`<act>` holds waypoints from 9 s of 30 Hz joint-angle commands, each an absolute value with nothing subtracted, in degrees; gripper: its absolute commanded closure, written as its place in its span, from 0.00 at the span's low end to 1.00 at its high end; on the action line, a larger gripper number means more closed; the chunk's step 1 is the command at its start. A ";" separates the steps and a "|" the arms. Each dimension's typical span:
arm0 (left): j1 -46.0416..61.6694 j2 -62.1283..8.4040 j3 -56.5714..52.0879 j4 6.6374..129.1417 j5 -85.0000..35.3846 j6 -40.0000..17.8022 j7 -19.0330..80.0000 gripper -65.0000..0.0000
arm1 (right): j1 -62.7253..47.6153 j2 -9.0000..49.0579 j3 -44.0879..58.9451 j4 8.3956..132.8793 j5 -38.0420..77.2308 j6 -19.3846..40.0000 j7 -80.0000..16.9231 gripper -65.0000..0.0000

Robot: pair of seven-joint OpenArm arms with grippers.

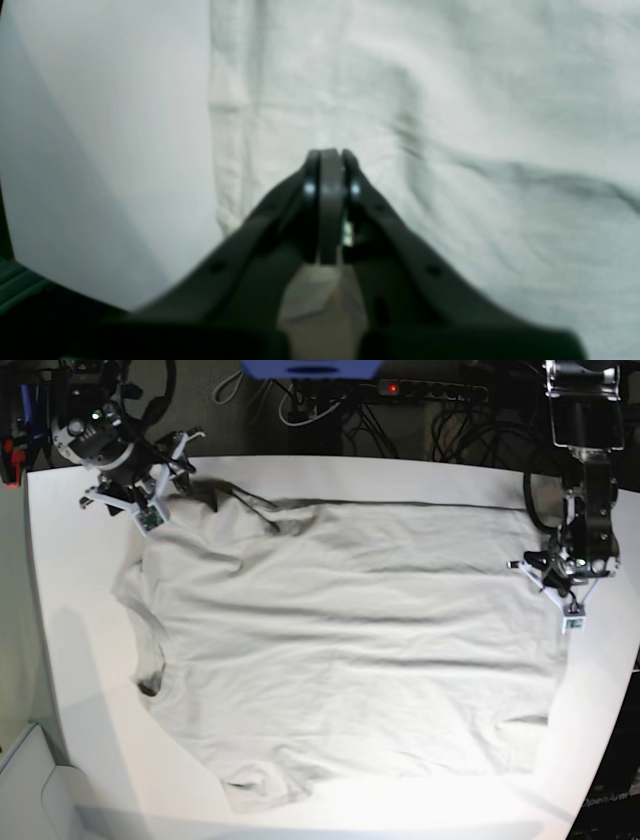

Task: Layout the t-shirt on the table in an organized manner, then fold the t-shirt properly
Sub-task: 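Release the t-shirt with the right gripper and raise it, then grasp the sleeve fabric near the right gripper and lift it, then drag the grasped sleeve away from the left gripper to flatten it, then grasp the t-shirt side edge with the right gripper and pull outward, then grasp the collar-side corners of the t-shirt with both grippers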

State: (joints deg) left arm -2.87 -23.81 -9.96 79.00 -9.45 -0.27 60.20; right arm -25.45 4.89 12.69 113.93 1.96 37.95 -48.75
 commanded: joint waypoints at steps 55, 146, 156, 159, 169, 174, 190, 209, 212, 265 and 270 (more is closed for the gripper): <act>-1.36 -22.90 -10.24 77.05 -8.92 0.04 59.65 1.00 | 12.70 13.76 -14.64 92.79 2.42 40.00 -54.55 0.90; -2.68 -23.60 -10.15 76.70 -8.92 0.04 55.34 1.00 | -27.82 13.41 -9.01 117.05 2.86 40.00 -61.23 1.00; -1.71 -24.31 -10.15 76.70 -8.92 0.04 54.20 1.00 | -24.66 11.47 -14.29 116.97 2.42 40.00 -61.76 1.00; -0.92 -24.75 -10.15 76.88 -8.92 0.04 54.20 1.00 | -23.96 11.03 -12.00 116.88 2.42 40.00 -62.29 1.00; 1.01 -26.15 -10.24 77.49 -8.92 0.04 54.73 1.00 | -22.55 11.38 -9.01 116.97 2.51 40.00 -65.98 0.67; 1.01 -26.86 -10.24 77.49 -8.92 0.04 54.90 1.00 | -22.55 14.20 -8.75 116.97 2.51 40.00 -65.98 0.49; 1.01 -26.86 -10.24 77.49 -8.92 0.04 54.90 1.00 | -9.98 15.69 6.73 115.30 2.51 40.00 -65.89 0.62; 1.01 -26.77 -10.42 77.41 -8.92 0.04 57.10 1.00 | 7.69 14.55 6.55 85.05 2.42 40.00 -58.42 1.00; 0.92 -26.77 -10.59 77.49 -8.92 0.04 57.45 1.00 | 8.48 14.73 6.55 82.33 2.42 40.00 -55.16 1.00; 3.21 -27.03 -10.86 84.62 -8.92 0.04 62.46 1.00 | 12.00 20.88 6.90 86.20 2.59 40.00 -47.60 1.00; 3.82 -26.86 -10.86 83.65 -8.92 0.04 61.76 1.00 | 4.18 17.98 6.81 100.18 2.51 40.00 -53.23 1.00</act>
State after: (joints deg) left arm 4.36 -25.82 -10.44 83.02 -9.28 -0.25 61.93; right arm 3.29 17.08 6.44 99.35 2.37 39.13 -54.15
